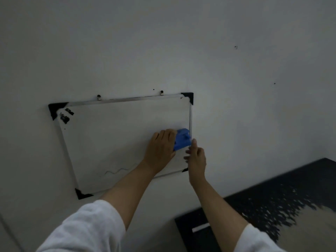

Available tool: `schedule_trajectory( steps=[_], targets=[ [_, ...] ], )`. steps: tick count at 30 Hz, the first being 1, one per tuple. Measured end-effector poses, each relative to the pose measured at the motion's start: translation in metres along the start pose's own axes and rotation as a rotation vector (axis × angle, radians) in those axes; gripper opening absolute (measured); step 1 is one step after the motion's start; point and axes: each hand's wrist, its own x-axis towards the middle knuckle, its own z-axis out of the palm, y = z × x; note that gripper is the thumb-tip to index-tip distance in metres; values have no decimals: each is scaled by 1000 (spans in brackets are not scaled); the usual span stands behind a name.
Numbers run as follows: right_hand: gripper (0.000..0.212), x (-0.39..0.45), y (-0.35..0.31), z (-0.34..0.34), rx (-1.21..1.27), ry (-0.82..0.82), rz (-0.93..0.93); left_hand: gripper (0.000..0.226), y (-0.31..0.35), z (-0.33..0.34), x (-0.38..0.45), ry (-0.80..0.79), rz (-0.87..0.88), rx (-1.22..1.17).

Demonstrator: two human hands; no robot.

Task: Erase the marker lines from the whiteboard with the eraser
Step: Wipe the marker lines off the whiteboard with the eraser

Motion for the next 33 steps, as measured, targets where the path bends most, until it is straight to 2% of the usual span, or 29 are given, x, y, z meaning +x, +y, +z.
schedule_trajectory(
  steps=[3, 7, 9, 12, 16, 22, 25, 28, 30, 33],
  targets=[
    [63, -11, -14, 11, 193, -126, 72, 58, 9, -6, -7, 32, 83, 41],
    [26, -14, -30, 13, 321, -188, 164, 66, 11, -12, -18, -12, 76, -68],
    [20, -12, -31, 12, 269, -180, 138, 74, 4, -16, -29, -42, 77, -191],
    [22, -4, -30, 6, 48, -60, -117, 75, -17, -29, -54, -69, 63, -193],
    [52, 9, -23, -1, -319, 97, -358, 85, -61, -49, -93, -113, 42, 37],
    [63, -4, 8, 23, -720, 82, -364, 122, -113, -80, -148, -275, -47, 349],
    [68, -27, 40, 37, -940, -27, -620, 131, -132, -89, -166, -368, -73, 481],
    [68, -22, 55, 31, -981, -98, -791, 136, -146, -91, -179, -387, -129, 536],
    [64, -7, 53, 22, -892, -37, -708, 137, -152, -90, -183, -382, -163, 543],
    [63, 5, 48, 22, -537, 215, -286, 138, -156, -86, -186, -383, -181, 545]
  ],
)
